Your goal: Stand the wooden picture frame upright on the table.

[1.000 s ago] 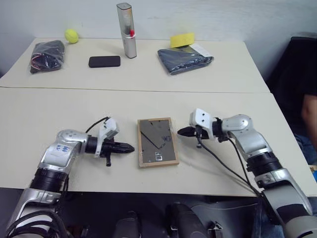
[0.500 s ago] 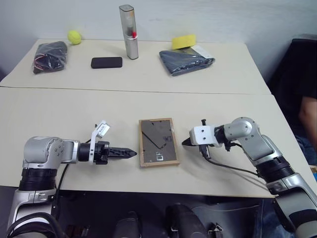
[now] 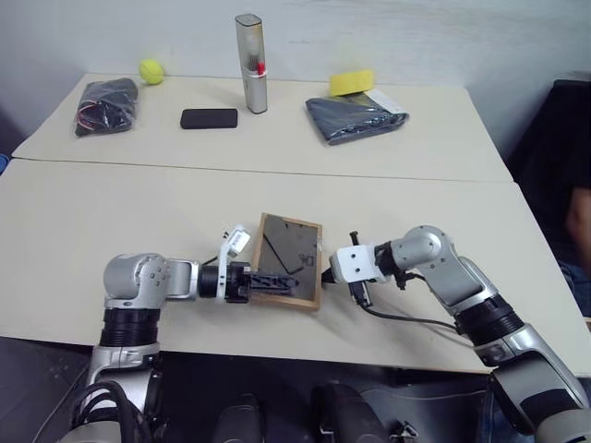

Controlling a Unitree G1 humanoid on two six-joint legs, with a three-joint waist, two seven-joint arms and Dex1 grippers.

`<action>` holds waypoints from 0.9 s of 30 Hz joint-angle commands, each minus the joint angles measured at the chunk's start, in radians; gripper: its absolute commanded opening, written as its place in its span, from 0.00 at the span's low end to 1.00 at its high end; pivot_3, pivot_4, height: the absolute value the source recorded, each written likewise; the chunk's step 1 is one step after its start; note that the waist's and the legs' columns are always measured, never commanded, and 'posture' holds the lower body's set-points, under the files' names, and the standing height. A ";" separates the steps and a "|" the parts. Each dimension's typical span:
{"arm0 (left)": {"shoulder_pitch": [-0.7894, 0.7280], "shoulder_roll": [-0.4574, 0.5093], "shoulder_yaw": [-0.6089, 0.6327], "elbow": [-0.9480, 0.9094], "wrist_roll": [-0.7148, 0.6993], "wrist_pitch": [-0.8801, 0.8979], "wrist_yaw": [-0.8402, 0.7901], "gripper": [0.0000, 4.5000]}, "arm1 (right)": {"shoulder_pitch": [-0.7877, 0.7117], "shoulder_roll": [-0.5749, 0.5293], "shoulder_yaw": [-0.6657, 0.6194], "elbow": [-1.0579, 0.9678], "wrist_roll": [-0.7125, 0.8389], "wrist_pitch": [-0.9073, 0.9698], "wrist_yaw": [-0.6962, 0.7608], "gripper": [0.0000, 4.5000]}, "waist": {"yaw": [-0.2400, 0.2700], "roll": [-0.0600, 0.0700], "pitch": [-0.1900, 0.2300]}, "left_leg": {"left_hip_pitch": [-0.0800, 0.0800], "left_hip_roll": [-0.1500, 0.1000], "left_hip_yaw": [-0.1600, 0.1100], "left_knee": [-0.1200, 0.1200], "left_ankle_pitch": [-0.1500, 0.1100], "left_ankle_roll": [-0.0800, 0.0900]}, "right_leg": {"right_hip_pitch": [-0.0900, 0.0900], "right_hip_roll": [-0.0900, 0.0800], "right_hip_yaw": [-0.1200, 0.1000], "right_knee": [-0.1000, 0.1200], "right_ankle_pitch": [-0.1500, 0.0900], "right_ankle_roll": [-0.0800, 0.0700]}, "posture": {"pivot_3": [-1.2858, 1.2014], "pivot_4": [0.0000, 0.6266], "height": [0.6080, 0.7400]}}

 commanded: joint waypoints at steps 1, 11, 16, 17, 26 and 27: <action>-0.012 0.027 0.041 -0.023 -0.056 0.008 -0.005 0.68 | 0.024 -0.013 -0.011 -0.037 0.009 0.003 -0.007 0.00 | -0.005 0.000 0.000 | 0.000 0.000 0.000 0.000 0.000 0.000 | 0.000 0.000 0.000 0.000 0.000 0.000 | 0.52 0.24 1.00; -0.048 0.156 0.103 -0.017 -0.115 -0.039 -0.057 0.19 | 0.051 -0.104 -0.200 -0.173 0.237 0.347 0.033 0.12 | -0.009 0.000 0.002 | -0.001 0.000 -0.001 0.000 0.000 -0.001 | -0.001 0.000 0.000 0.000 0.000 0.000 | 0.52 0.24 1.00; -0.054 0.203 0.075 -0.062 -0.142 -0.098 -0.099 0.19 | -0.024 -0.068 -0.298 -0.236 0.431 0.621 0.011 0.48 | -0.020 0.000 0.002 | -0.001 0.001 -0.001 -0.001 0.001 -0.001 | -0.001 0.000 -0.001 0.001 0.000 0.000 | 0.52 0.24 1.00; -0.054 0.210 0.064 -0.076 -0.146 -0.107 -0.107 0.19 | -0.042 -0.051 -0.304 -0.247 0.460 0.663 -0.001 0.56 | -0.021 0.000 0.002 | -0.001 0.001 -0.001 -0.001 0.001 -0.001 | -0.001 0.000 -0.001 0.001 0.000 0.000 | 0.52 0.24 1.00; -0.057 0.186 -0.035 -0.121 -0.124 -0.203 -0.076 0.19 | -0.144 0.114 -0.295 -0.257 0.574 0.816 -0.122 1.00 | -0.020 0.000 0.002 | -0.004 0.001 -0.002 -0.002 0.000 -0.001 | -0.003 0.000 -0.001 -0.001 0.000 0.000 | 0.52 0.24 1.00; -0.061 0.180 -0.038 -0.119 -0.125 -0.207 -0.071 0.19 | -0.147 0.123 -0.290 -0.253 0.571 0.814 -0.131 1.00 | -0.020 -0.001 0.002 | -0.004 0.001 -0.002 -0.002 0.000 -0.001 | -0.003 0.000 -0.001 -0.001 0.000 0.000 | 0.52 0.24 1.00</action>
